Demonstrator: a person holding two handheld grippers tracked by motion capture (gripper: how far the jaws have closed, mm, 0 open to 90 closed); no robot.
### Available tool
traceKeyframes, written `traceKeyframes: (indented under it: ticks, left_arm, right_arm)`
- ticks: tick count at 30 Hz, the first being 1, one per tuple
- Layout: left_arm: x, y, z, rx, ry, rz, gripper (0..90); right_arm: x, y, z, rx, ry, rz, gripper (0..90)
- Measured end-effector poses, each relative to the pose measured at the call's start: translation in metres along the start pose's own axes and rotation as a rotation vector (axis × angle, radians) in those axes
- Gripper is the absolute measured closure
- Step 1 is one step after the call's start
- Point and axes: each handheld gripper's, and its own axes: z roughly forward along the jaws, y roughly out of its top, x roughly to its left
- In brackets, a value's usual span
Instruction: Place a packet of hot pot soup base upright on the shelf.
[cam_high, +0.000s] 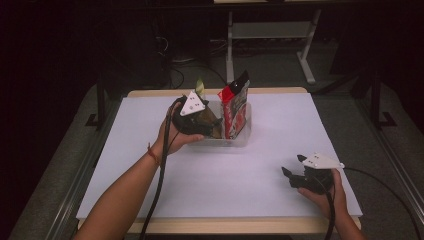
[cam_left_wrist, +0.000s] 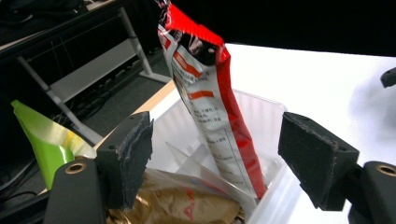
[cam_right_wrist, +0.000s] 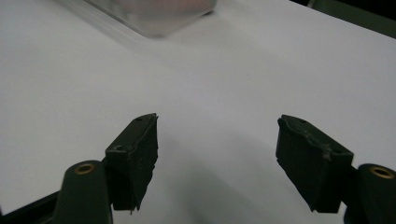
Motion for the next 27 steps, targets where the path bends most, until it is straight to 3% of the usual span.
traceKeyframes:
  ticks: [14,20,27]
  left_arm:
    - [-0.006,-0.020,-0.016,0.023,-0.026,0.039,21.2]
    - [-0.008,-0.027,-0.022,0.021,-0.033,0.029,21.0]
    - [-0.013,-0.040,-0.030,0.053,-0.008,0.073,20.8]
  right_arm:
    - [0.000,0.000,0.000,0.000,0.000,0.000,28.8]
    - [0.001,0.000,0.000,-0.001,0.000,-0.002,28.8]
    - [0.000,0.000,0.000,-0.003,0.000,0.000,28.8]
